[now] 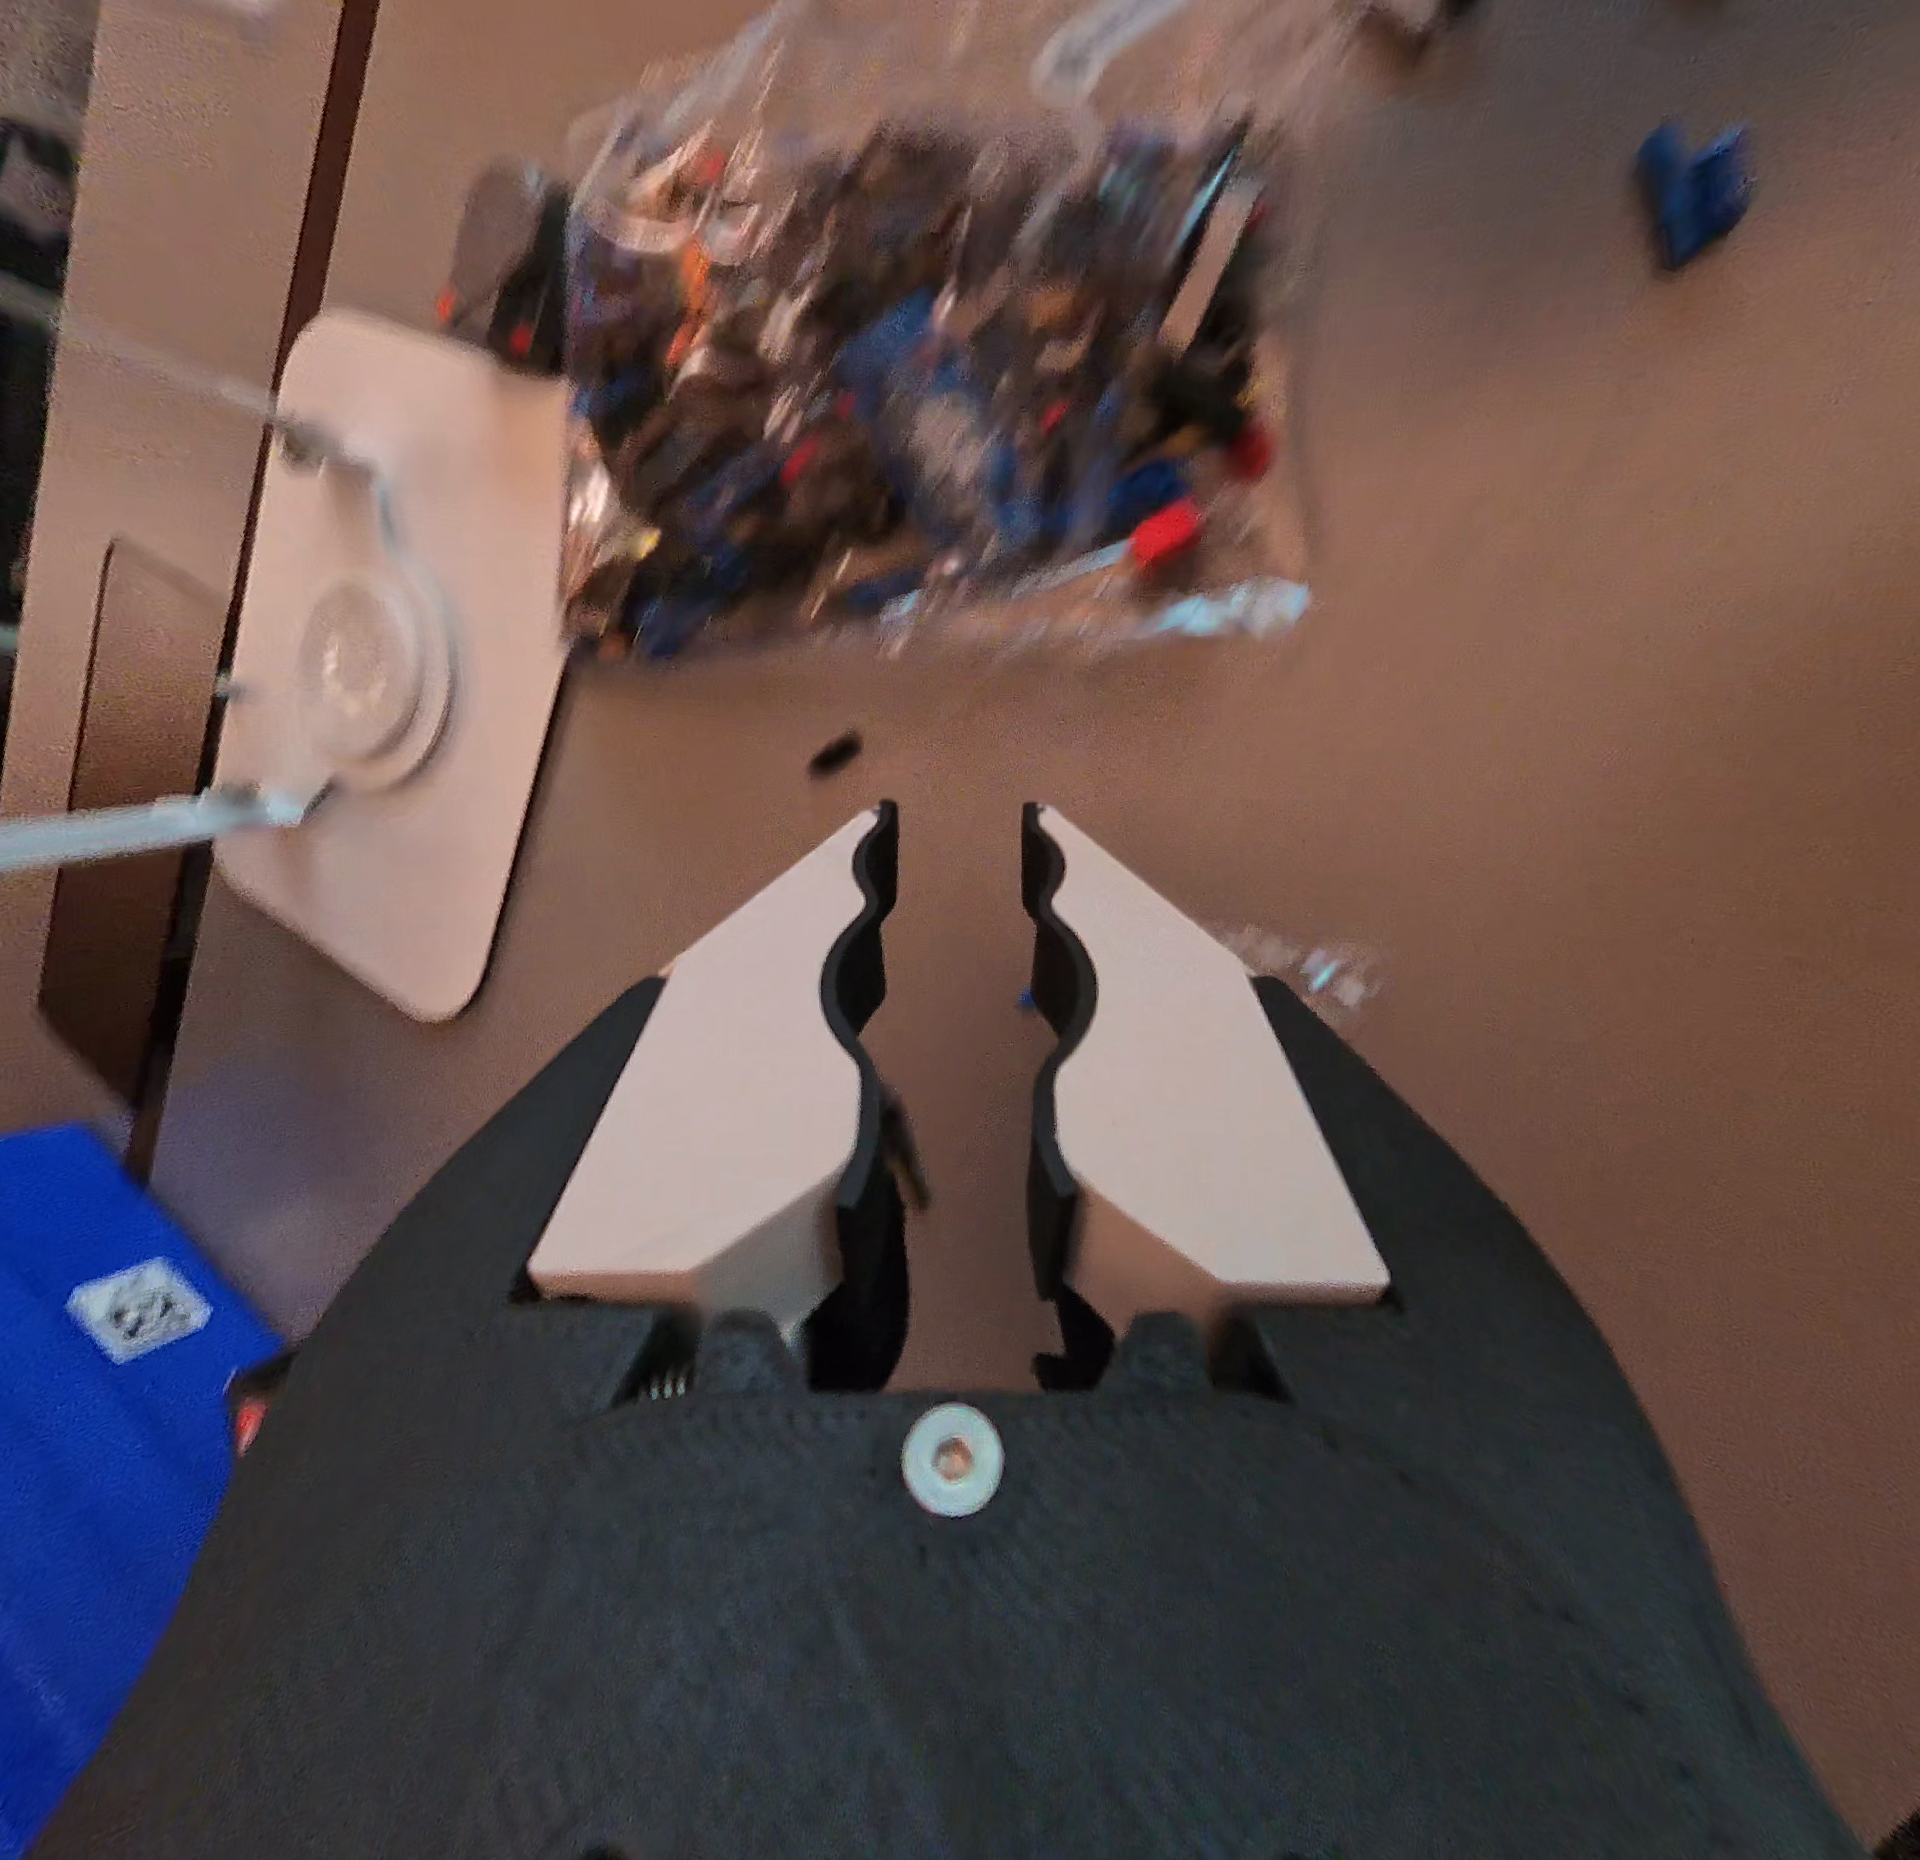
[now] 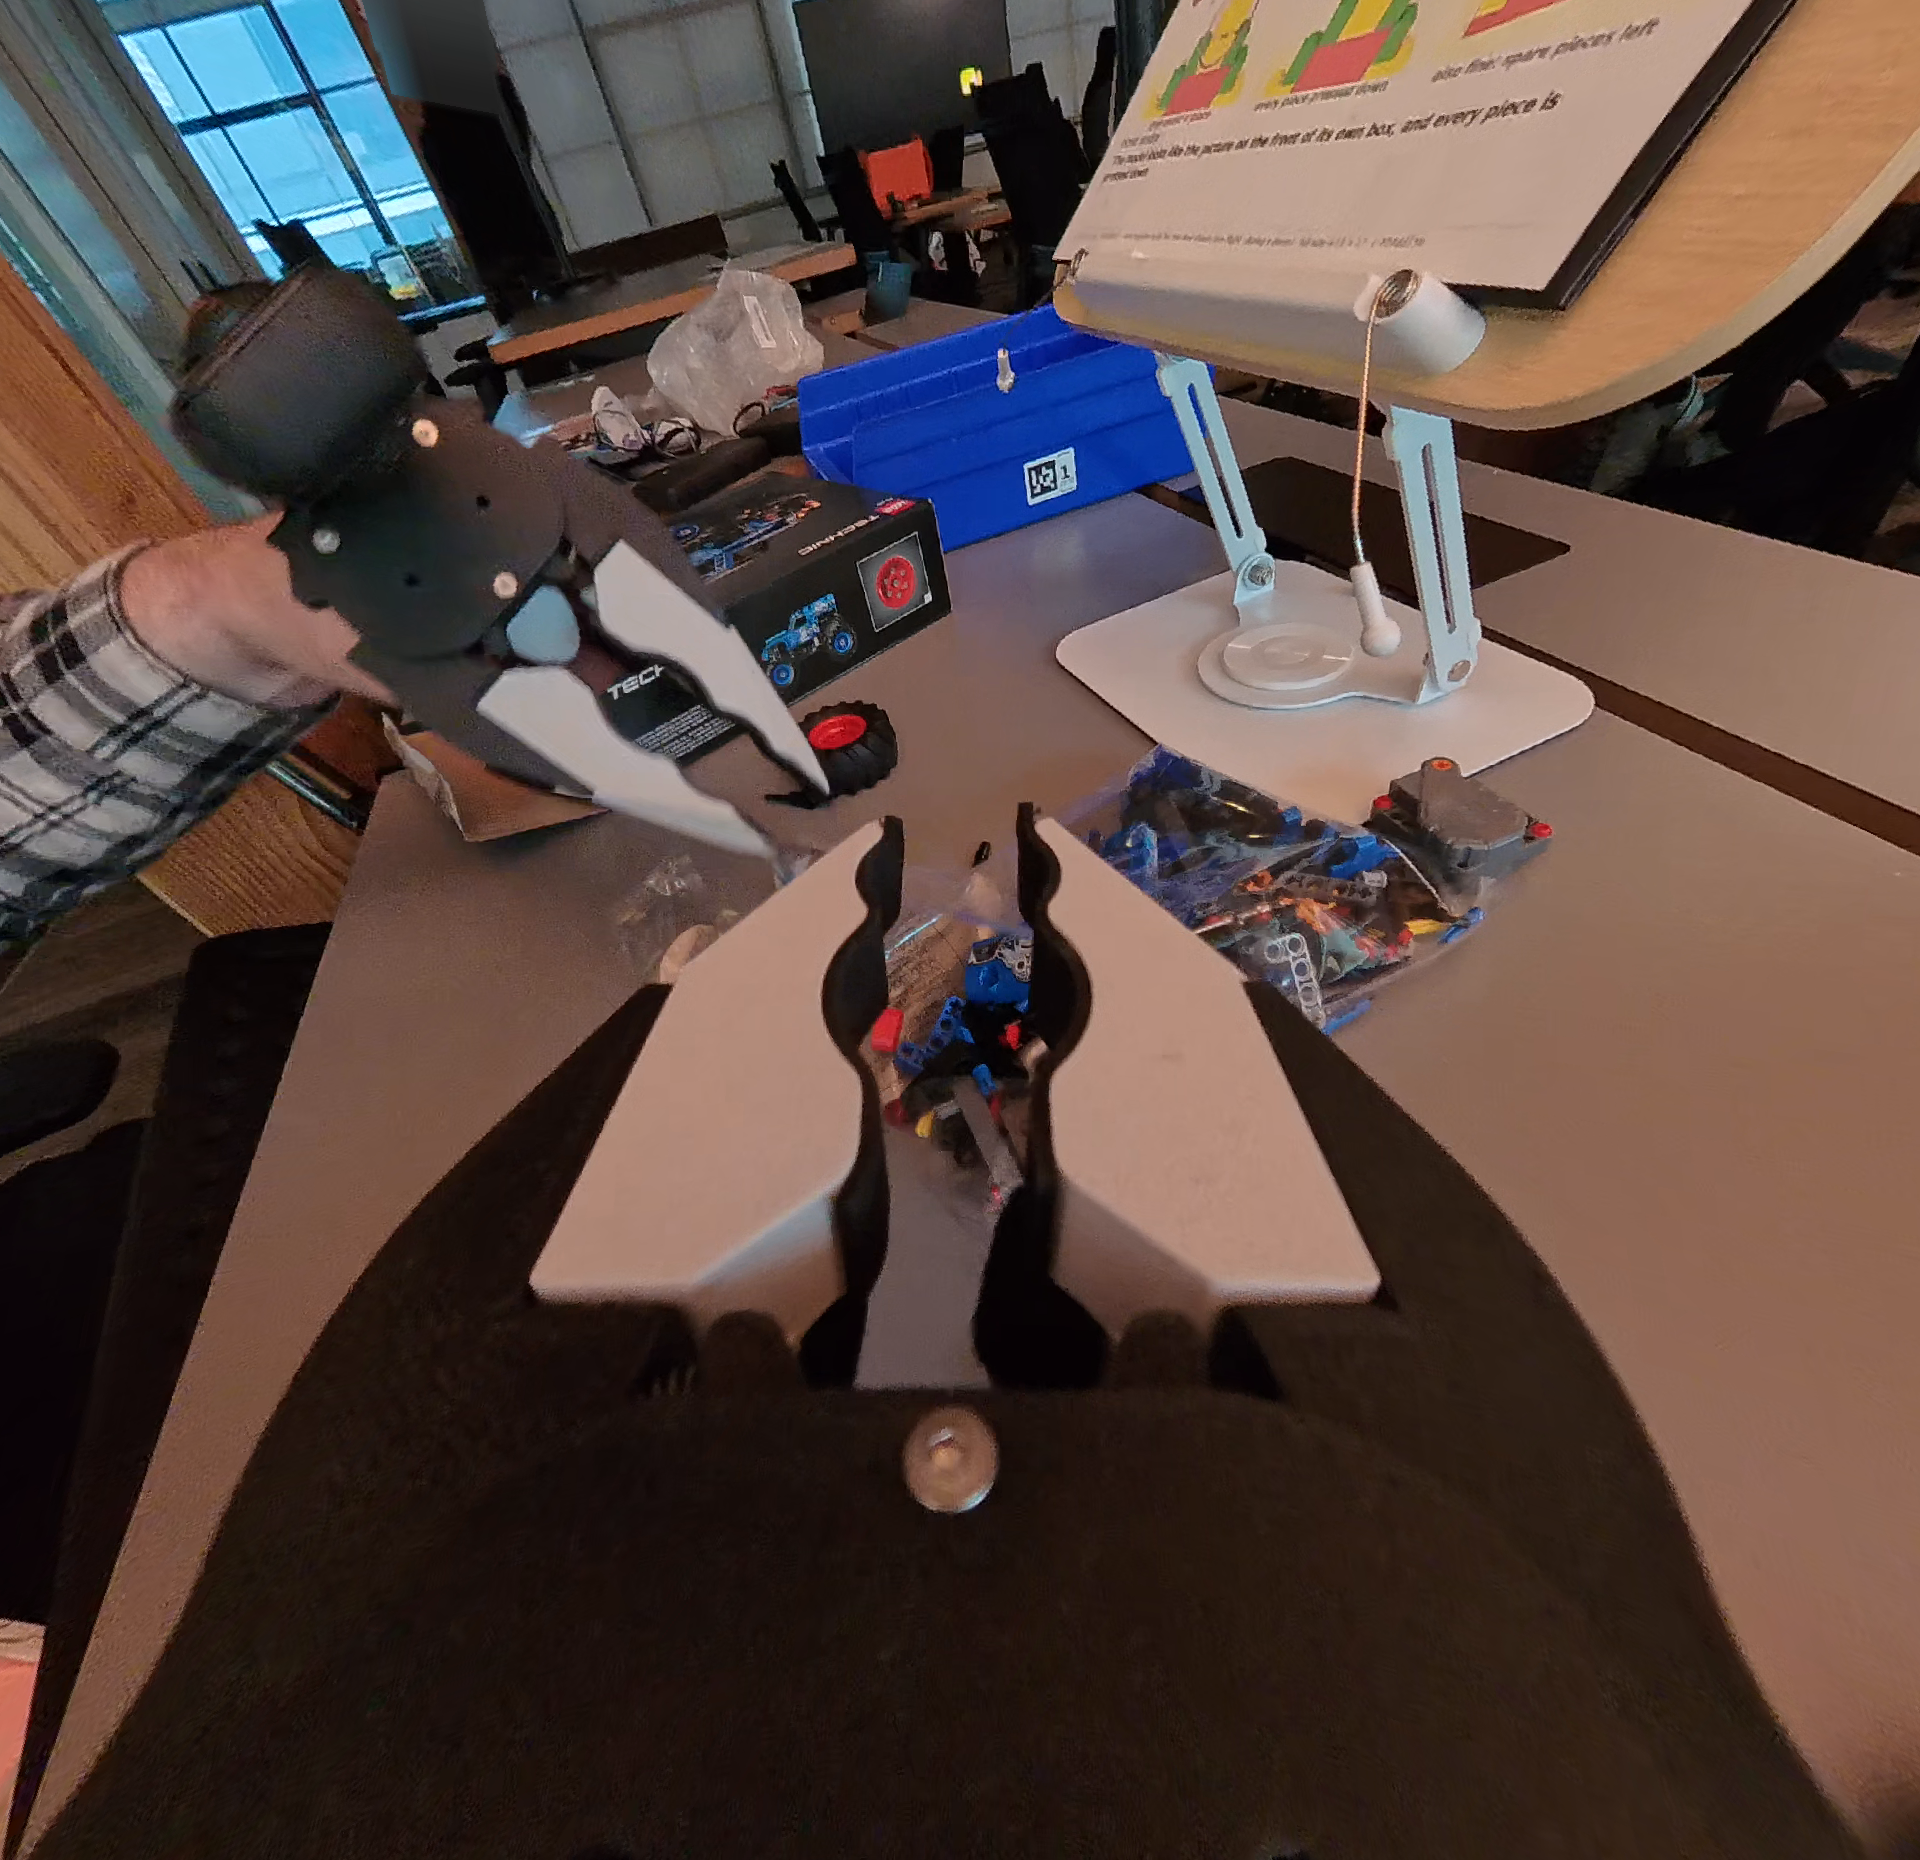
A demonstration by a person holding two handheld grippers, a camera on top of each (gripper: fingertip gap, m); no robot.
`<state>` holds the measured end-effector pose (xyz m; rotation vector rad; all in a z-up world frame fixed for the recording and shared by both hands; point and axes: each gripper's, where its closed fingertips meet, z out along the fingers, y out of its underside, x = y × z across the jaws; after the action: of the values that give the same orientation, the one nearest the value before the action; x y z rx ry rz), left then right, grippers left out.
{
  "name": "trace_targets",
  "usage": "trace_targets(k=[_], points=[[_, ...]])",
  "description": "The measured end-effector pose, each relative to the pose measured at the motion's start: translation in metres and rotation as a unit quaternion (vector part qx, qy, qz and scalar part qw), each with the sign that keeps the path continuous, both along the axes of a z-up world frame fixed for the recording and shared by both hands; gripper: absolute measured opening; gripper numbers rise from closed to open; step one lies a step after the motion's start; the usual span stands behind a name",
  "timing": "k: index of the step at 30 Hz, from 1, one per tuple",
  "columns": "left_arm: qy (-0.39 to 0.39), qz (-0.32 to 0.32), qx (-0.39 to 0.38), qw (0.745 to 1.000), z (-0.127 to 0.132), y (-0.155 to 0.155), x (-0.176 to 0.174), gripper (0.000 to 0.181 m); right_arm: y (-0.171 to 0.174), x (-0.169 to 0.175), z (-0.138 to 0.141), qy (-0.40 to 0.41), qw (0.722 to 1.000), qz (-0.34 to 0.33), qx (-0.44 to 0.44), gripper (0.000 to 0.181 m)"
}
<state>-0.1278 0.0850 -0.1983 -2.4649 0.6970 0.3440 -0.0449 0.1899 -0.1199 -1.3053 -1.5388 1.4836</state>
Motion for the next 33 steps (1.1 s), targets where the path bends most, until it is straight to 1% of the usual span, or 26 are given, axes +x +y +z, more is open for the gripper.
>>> trace_targets(k=[2,3,5,8,10,12,13,14,17,19,20,24,27,31,33], points=[[0.002,0.019,-0.036,0.999,-0.002,-0.022,-0.029,0.019,-0.003,-0.001,0.0,-0.002,1.0,0.004,0.002,0.02],[-0.001,0.026,-0.043,0.999,-0.002,-0.029,-0.04,0.019,-0.005,-0.002,-0.001,-0.005,1.0,0.006,0.005,0.02],[-0.016,0.031,-0.065,0.997,-0.01,-0.037,-0.051,0.019,-0.007,-0.003,-0.004,-0.012,1.0,0.009,0.013,0.02],[0.01,0.034,-0.112,0.993,-0.029,-0.047,-0.067,0.022,-0.006,-0.002,-0.005,-0.014,1.0,0.006,0.017,0.021],[0.03,0.028,-0.125,0.991,-0.034,-0.054,-0.069,0.021,-0.003,-0.001,-0.004,-0.01,1.0,0.002,0.012,0.02],[0.019,0.032,-0.131,0.991,-0.034,-0.063,-0.062,0.018,-0.001,-0.001,-0.003,-0.007,1.0,0.001,0.004,0.02],[0.01,0.039,-0.13,0.991,-0.035,-0.066,-0.06,0.013,-0.001,-0.001,-0.002,-0.006,1.0,0.002,0.003,0.02],[0.002,0.05,-0.136,0.989,-0.038,-0.069,-0.06,0.013,-0.002,-0.001,-0.003,-0.007,1.0,0.003,0.004,0.02],[0.016,0.084,-0.172,0.981,-0.053,-0.08,-0.072,0.014,-0.006,-0.004,-0.007,-0.016,1.0,0.007,0.013,0.02],[0.025,0.101,-0.17,0.98,-0.057,-0.077,-0.08,0.014,-0.006,-0.005,-0.01,-0.023,1.0,0.006,0.018,0.02],[0.017,0.102,-0.171,0.98,-0.059,-0.076,-0.079,0.012,-0.006,-0.005,-0.011,-0.024,1.0,0.005,0.018,0.02],[0.007,0.108,-0.176,0.978,-0.063,-0.072,-0.08,0.0,-0.003,-0.003,-0.008,-0.018,1.0,0.003,0.012,0.02],[-0.002,0.107,-0.172,0.979,-0.063,-0.069,-0.08,0.0,-0.003,-0.003,-0.008,-0.017,1.0,0.004,0.011,0.021],[-0.008,0.083,-0.165,0.983,-0.062,-0.071,-0.07,0.0,-0.005,-0.002,-0.005,-0.014,1.0,0.005,0.013,0.021],[-0.002,0.081,-0.157,0.984,-0.059,-0.073,-0.069,0.0,-0.005,-0.002,-0.004,-0.01,1.0,0.006,0.011,0.021]])
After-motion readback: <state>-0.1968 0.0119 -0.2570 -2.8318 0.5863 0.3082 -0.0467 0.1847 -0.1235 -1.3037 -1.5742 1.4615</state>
